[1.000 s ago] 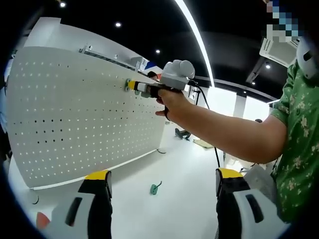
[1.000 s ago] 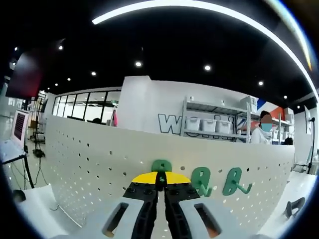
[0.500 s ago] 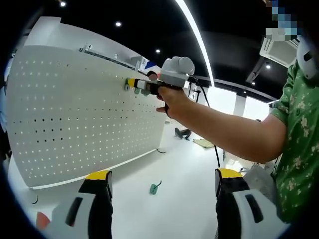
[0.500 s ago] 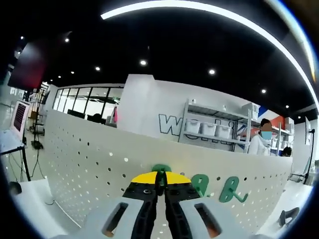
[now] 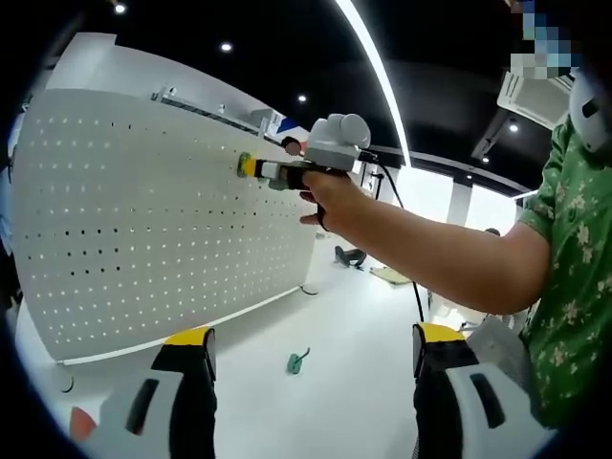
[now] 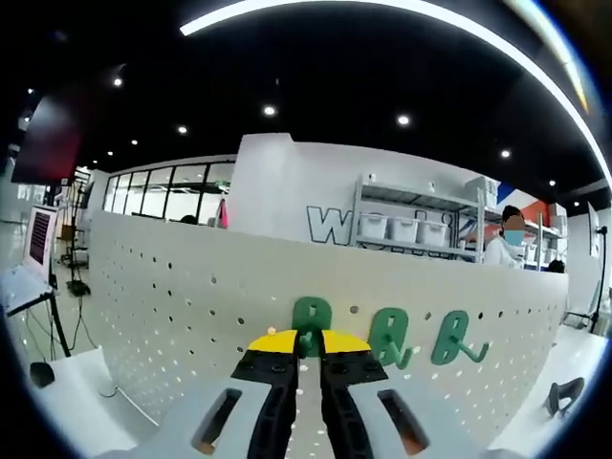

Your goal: Insert the hook assembly into the mounting plate slot until the hook locks in place.

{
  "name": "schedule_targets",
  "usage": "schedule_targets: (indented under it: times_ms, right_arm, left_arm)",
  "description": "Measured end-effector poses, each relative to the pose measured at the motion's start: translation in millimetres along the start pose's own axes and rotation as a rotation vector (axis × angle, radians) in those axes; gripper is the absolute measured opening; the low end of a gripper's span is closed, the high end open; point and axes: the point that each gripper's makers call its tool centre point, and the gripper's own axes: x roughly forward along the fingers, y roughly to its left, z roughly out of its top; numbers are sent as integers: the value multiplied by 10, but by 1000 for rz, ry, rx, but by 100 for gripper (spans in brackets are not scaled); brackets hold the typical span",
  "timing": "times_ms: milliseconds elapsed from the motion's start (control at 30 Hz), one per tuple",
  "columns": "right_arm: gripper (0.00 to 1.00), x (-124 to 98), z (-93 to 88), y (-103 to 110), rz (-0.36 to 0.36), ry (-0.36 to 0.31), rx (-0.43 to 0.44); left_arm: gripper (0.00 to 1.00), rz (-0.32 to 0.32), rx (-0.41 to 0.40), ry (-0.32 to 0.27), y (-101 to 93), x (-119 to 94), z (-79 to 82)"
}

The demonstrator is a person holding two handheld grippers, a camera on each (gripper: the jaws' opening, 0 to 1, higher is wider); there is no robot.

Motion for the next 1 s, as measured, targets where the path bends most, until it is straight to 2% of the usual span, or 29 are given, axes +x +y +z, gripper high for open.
schedule_targets:
  times_ms: [267, 533, 1000]
  right_arm:
    - [11, -35, -101, -34, -8, 29, 17]
    - [13, -76, -101, -24, -3, 25, 21]
    - [25, -168, -75, 10, 16, 5, 40]
  left_arm:
    - [87, -2, 2, -1, -11, 8, 6]
    - [87, -6, 6, 2, -17, 15, 9]
    - [88, -10, 14, 2, -57, 14, 28]
